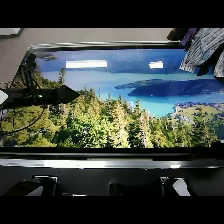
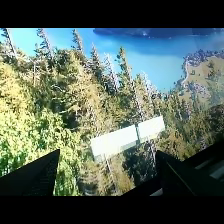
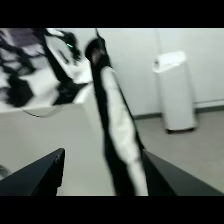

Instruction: Fold the clothes and pants, and hang the long-sleeved shirts on hangers.

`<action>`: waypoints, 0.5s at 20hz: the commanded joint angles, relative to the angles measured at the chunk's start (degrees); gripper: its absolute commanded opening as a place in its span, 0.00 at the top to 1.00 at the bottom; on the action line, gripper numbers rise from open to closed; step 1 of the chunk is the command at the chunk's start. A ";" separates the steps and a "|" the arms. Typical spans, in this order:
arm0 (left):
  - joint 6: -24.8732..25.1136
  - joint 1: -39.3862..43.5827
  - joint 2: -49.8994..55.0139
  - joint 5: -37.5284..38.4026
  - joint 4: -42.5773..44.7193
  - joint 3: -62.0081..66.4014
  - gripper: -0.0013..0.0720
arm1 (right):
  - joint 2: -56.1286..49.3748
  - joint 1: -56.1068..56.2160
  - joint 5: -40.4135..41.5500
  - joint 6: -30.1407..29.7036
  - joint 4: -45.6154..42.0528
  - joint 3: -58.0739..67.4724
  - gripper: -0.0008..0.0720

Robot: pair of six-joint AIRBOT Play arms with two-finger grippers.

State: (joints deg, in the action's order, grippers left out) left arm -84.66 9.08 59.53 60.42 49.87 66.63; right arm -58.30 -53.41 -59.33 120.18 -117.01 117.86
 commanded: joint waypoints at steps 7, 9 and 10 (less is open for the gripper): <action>-0.22 -0.07 -0.61 0.07 6.21 0.00 0.06 | -9.94 25.97 -1.01 -32.13 42.53 -2.54 0.25; -0.26 -0.09 -1.57 0.24 8.74 0.00 0.06 | -12.44 40.02 -6.51 -37.51 33.94 -6.95 0.25; -0.28 -0.09 -2.38 0.59 10.82 0.00 0.06 | -12.66 45.05 -8.07 -37.83 32.06 -10.32 0.25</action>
State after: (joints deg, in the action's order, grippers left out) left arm -84.88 9.06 58.37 60.58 56.73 66.63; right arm -68.07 -23.92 -61.80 90.89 -80.82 112.81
